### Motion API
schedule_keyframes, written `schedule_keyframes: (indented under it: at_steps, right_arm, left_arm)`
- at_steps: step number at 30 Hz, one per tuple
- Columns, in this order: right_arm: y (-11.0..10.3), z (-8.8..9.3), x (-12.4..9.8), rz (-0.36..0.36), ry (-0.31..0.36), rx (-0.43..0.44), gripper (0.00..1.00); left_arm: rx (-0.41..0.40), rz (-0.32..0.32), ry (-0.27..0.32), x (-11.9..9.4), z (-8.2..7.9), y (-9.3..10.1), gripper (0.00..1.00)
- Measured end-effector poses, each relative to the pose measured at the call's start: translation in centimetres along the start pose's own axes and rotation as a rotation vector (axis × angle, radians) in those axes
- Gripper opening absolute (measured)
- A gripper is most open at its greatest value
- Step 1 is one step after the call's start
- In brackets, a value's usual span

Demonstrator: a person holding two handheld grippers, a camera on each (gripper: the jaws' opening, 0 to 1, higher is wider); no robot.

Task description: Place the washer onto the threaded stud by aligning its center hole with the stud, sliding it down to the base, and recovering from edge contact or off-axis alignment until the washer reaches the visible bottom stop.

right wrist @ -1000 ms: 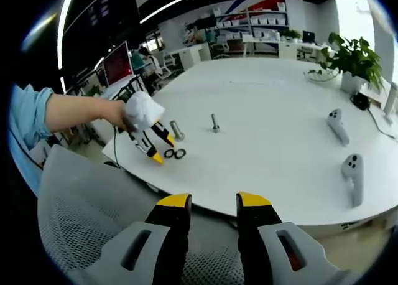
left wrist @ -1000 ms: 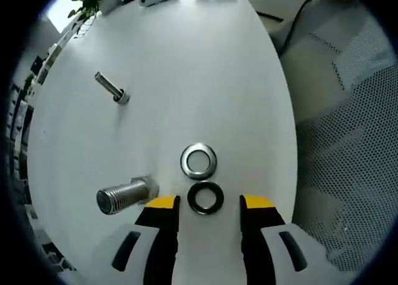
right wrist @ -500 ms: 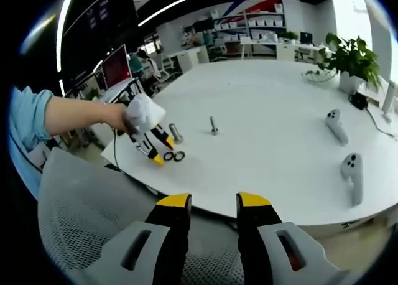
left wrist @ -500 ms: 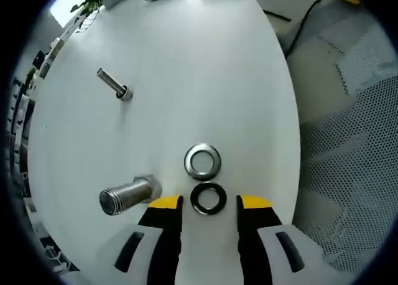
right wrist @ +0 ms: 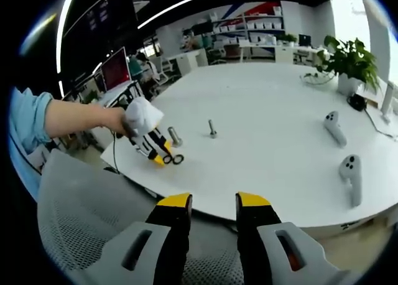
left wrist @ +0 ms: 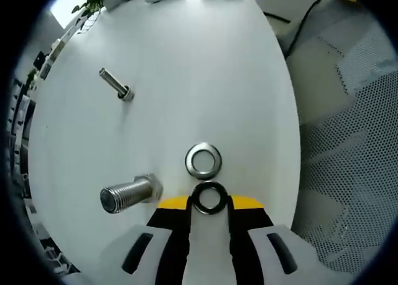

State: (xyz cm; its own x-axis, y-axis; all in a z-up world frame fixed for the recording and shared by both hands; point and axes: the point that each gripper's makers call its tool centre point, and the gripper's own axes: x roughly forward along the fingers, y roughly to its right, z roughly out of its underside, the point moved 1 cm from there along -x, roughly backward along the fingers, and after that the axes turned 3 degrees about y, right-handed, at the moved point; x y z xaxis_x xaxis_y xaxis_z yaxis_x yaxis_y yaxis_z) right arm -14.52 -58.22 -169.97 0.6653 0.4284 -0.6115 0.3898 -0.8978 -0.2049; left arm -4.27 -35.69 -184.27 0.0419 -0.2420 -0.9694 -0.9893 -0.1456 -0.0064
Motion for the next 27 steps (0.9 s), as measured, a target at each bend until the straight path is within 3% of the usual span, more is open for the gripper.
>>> schedule_keyframes:
  at_steps: [12,20,27]
  right_arm:
    - [0.0,-0.01,0.04,-0.002,0.0,0.0,0.3]
    - [0.01,0.01,0.04,-0.003,-0.002,0.001,0.3]
    - [-0.03,0.04,0.07,-0.008,-0.008,-0.002,0.3]
  left_arm:
    - [-0.058,-0.016,0.081,-0.13,0.03,0.07,0.2]
    - [-0.12,-0.032,0.096,0.0,-0.01,-0.46,0.2]
    - [-0.116,-0.035,0.09,-0.28,0.19,-0.37,0.19]
